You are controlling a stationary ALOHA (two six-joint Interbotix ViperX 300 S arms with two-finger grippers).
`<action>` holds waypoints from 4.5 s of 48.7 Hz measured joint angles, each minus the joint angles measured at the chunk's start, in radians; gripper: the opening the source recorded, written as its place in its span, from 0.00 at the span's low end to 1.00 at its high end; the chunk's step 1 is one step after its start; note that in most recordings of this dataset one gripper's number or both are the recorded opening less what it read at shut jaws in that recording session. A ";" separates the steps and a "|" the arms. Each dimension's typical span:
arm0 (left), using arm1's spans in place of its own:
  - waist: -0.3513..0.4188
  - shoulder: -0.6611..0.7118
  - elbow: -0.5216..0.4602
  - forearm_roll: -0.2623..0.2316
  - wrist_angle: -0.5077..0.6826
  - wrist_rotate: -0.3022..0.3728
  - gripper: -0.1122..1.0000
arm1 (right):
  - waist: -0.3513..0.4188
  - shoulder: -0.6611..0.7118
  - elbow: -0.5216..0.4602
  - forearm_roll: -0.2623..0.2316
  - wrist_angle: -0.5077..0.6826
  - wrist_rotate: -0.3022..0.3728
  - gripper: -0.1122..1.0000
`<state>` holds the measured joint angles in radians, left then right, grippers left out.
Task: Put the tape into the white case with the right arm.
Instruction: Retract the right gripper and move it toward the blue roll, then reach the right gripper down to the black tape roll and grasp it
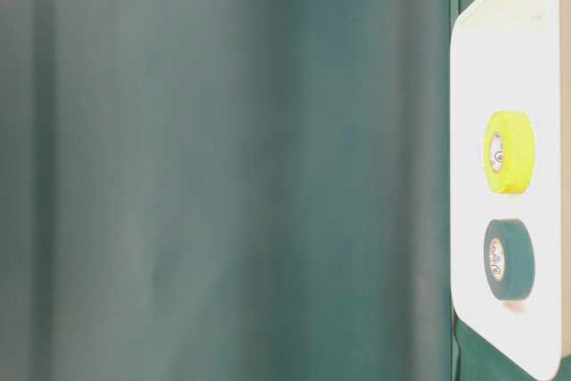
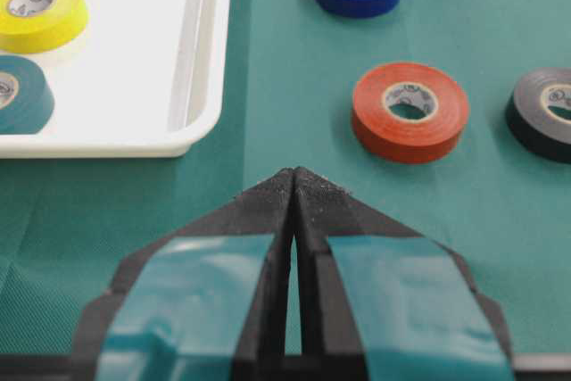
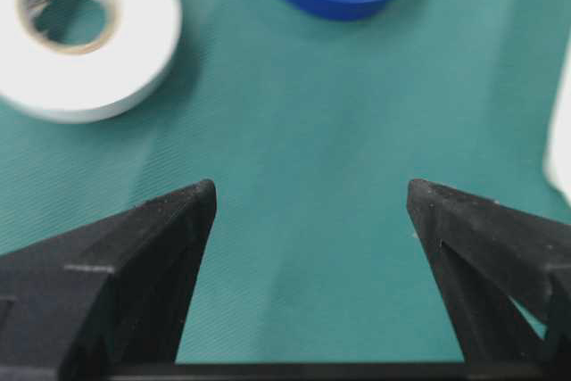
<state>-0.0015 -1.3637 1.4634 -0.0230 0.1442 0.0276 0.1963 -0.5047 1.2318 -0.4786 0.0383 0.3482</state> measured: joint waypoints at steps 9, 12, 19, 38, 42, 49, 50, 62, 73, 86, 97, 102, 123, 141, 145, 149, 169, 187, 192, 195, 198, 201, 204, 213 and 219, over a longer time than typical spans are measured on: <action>0.000 0.000 0.000 0.000 -0.002 0.000 0.10 | 0.012 -0.006 0.005 0.002 0.000 0.002 0.68; 0.000 0.000 0.000 0.000 0.000 0.000 0.10 | 0.012 -0.006 0.005 0.002 0.000 0.002 0.68; 0.000 0.000 0.000 0.000 0.000 0.000 0.10 | 0.012 -0.006 0.005 0.002 0.000 0.002 0.68; 0.000 0.000 0.000 0.000 0.000 0.000 0.10 | 0.012 0.006 -0.025 0.002 0.000 0.002 0.68; 0.000 0.000 0.000 0.000 -0.002 0.000 0.10 | 0.012 0.028 -0.044 0.003 -0.002 0.012 0.68; 0.000 0.000 0.000 0.002 0.000 -0.002 0.10 | 0.014 0.097 -0.097 0.003 -0.002 0.071 0.68; -0.002 0.000 0.000 0.002 0.000 0.000 0.10 | 0.014 0.107 -0.104 0.003 -0.002 0.075 0.68; 0.000 0.000 0.000 0.000 0.000 0.000 0.10 | 0.038 0.255 -0.219 0.003 -0.011 0.091 0.68; 0.000 0.000 0.000 0.002 -0.002 -0.002 0.10 | 0.066 0.413 -0.382 0.003 -0.015 0.092 0.68; 0.000 0.000 0.000 0.000 0.000 0.000 0.10 | 0.101 0.565 -0.545 0.003 -0.015 0.094 0.68; 0.000 0.000 0.000 0.000 -0.002 0.000 0.10 | 0.137 0.666 -0.655 0.003 -0.032 0.094 0.68; 0.000 0.000 0.000 0.002 -0.002 0.000 0.10 | 0.144 0.710 -0.712 0.003 -0.038 0.092 0.68; 0.000 0.000 0.000 0.000 -0.002 -0.006 0.10 | 0.149 0.848 -0.907 0.003 -0.040 0.092 0.68; 0.000 0.000 0.000 0.000 -0.002 -0.020 0.10 | 0.160 0.942 -1.017 0.003 -0.038 0.117 0.67; 0.000 0.000 0.000 0.002 -0.002 -0.031 0.10 | 0.160 0.948 -1.022 0.003 -0.038 0.135 0.67; 0.000 0.000 0.000 0.000 0.000 -0.031 0.10 | 0.160 0.948 -1.022 0.003 -0.037 0.138 0.67; 0.000 0.000 0.003 0.002 -0.002 -0.031 0.10 | 0.161 0.985 -1.022 0.003 -0.020 0.147 0.67; 0.000 0.000 0.003 0.002 -0.002 -0.031 0.10 | 0.164 0.997 -1.029 0.003 -0.017 0.146 0.67; 0.000 0.000 0.003 0.000 -0.002 -0.031 0.10 | 0.164 0.999 -1.031 0.002 -0.017 0.146 0.58; 0.000 0.000 0.003 0.000 0.000 -0.031 0.10 | 0.164 0.997 -1.032 0.000 -0.015 0.144 0.43; 0.000 0.000 0.003 0.000 -0.002 -0.031 0.10 | 0.164 0.999 -1.034 0.002 -0.015 0.146 0.28; 0.000 0.000 0.003 0.000 -0.002 -0.031 0.10 | 0.164 1.000 -1.035 0.002 -0.015 0.146 0.17; 0.000 0.000 0.003 0.000 -0.002 -0.031 0.10 | 0.166 1.000 -1.035 0.000 -0.015 0.144 0.12; 0.000 0.000 0.003 0.000 -0.002 -0.031 0.10 | 0.166 1.000 -1.037 -0.008 -0.015 0.144 0.11; 0.000 0.000 0.003 0.000 -0.002 -0.031 0.10 | 0.166 1.000 -1.037 -0.017 -0.015 0.144 0.11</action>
<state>-0.0015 -1.3637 1.4665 -0.0230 0.1427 -0.0031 0.3620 0.4955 0.1948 -0.4955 0.0230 0.4924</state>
